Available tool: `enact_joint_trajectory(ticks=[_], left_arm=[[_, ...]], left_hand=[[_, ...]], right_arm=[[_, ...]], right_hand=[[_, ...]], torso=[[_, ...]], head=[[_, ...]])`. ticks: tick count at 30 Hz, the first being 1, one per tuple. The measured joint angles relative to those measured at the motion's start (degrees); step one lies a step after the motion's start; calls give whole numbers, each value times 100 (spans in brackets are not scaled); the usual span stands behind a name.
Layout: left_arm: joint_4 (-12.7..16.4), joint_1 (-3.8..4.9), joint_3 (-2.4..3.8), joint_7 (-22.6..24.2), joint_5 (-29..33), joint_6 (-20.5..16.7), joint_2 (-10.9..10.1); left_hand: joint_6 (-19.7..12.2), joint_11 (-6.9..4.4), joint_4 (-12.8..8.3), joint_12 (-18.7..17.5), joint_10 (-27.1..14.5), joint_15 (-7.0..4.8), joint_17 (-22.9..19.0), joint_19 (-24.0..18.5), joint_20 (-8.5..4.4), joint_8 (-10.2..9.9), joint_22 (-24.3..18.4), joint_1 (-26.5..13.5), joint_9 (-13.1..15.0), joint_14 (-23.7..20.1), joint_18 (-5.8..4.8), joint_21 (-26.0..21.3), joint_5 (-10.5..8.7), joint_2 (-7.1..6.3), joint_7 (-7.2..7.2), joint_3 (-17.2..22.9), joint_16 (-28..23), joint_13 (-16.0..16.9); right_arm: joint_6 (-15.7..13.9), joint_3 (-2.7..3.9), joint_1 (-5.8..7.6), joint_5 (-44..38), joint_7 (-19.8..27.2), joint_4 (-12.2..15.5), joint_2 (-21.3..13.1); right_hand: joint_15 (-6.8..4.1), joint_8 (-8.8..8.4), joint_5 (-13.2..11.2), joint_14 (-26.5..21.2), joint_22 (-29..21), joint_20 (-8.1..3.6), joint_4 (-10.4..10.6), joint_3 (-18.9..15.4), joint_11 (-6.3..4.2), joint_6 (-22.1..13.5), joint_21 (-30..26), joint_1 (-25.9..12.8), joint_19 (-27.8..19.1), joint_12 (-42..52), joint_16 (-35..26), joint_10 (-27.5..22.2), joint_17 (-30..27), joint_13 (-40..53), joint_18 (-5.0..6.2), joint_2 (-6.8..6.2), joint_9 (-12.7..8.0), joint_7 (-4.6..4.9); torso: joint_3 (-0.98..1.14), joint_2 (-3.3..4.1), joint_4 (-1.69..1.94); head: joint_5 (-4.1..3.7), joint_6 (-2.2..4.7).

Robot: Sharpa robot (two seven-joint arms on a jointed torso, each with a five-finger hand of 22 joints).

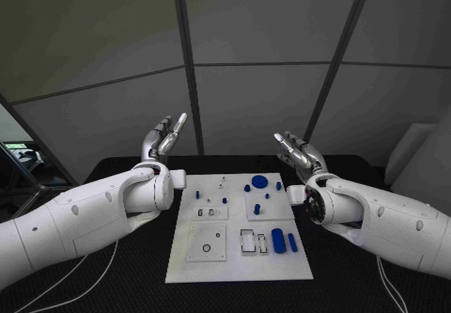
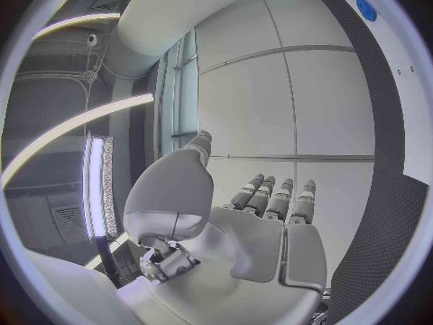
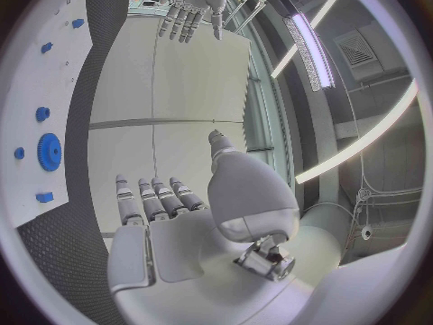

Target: Assemble the parts on the task board

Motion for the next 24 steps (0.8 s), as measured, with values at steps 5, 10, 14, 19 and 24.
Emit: enact_joint_trajectory(ticks=[5, 10, 14, 19, 24], left_arm=[[-2, -2, 0, 18, -1, 43, 2], [-32, -3, 0, 26, -3, 96, -16], [0, -8, -1, 26, -3, 167, -97], [122, -9, -3, 26, -3, 302, -227], [384, -10, -5, 26, -4, 460, -395]], left_hand=[[40, 41, 57, 0, 41, 60, 4, 40, 40, 0, 5, 232, 8, -1, 1, 29, 0, 10, 40, 7, 0, 6], [85, 119, 80, 0, 119, 101, 15, 20, 61, 5, 5, 277, 16, 40, 2, 29, 0, 55, 85, -17, 24, 15], [364, 309, 29, 101, 484, 234, 72, 117, 119, 89, 35, 537, 59, 428, 7, 66, 0, 102, 113, -68, 119, 67], [1338, 652, -67, 340, 1563, 396, 249, 1369, 145, 339, 312, 788, 193, 1822, 405, 538, 0, 119, 184, -165, 508, 178], [2464, 769, -185, 622, 2994, 248, 386, 3030, 124, 620, 652, 1001, 317, 3370, 405, 1239, 0, 109, 288, -282, 915, 271]], right_arm=[[440, 130, -56, -341, -289, -112, 34], [600, 137, -36, -1187, -390, -271, -32], [657, 139, 68, -2136, -459, -402, -24], [809, 142, 282, -3490, -673, -530, 30], [1060, 149, 516, -5028, -1099, -706, 138]], right_hand=[[121, 94, 3, 457, 54, 67, -159, -3, 139, 359, 121, 402, 220, 102, 110, 416, 56, 50, 53, 30, 47, 16], [210, 344, -145, 1783, 183, 69, -532, 129, 267, 1420, 386, 973, 920, 402, 419, 1778, 174, 178, 274, 21, 178, 88], [119, 599, -331, 3008, 334, 61, -896, 292, 210, 2619, 751, 1426, 1816, 645, 688, 3030, 241, 234, 446, -24, 287, 193], [-73, 693, -383, 4163, 456, -44, -1234, 523, 58, 3615, 1123, 1689, 2684, 702, 875, 4098, 268, 234, 580, -141, 308, 350], [-343, 693, -383, 5258, 605, -285, -1489, 778, -112, 4276, 1551, 1756, 3497, 657, 1055, 4890, 326, 234, 669, -209, 294, 391]], torso=[[-1, 1, 2], [-1, 19, 7], [1, 41, 11], [-3, 82, 15], [-7, 145, 33]], head=[[0, 0], [1, 10], [3, 12], [1, 12], [-36, 14]])
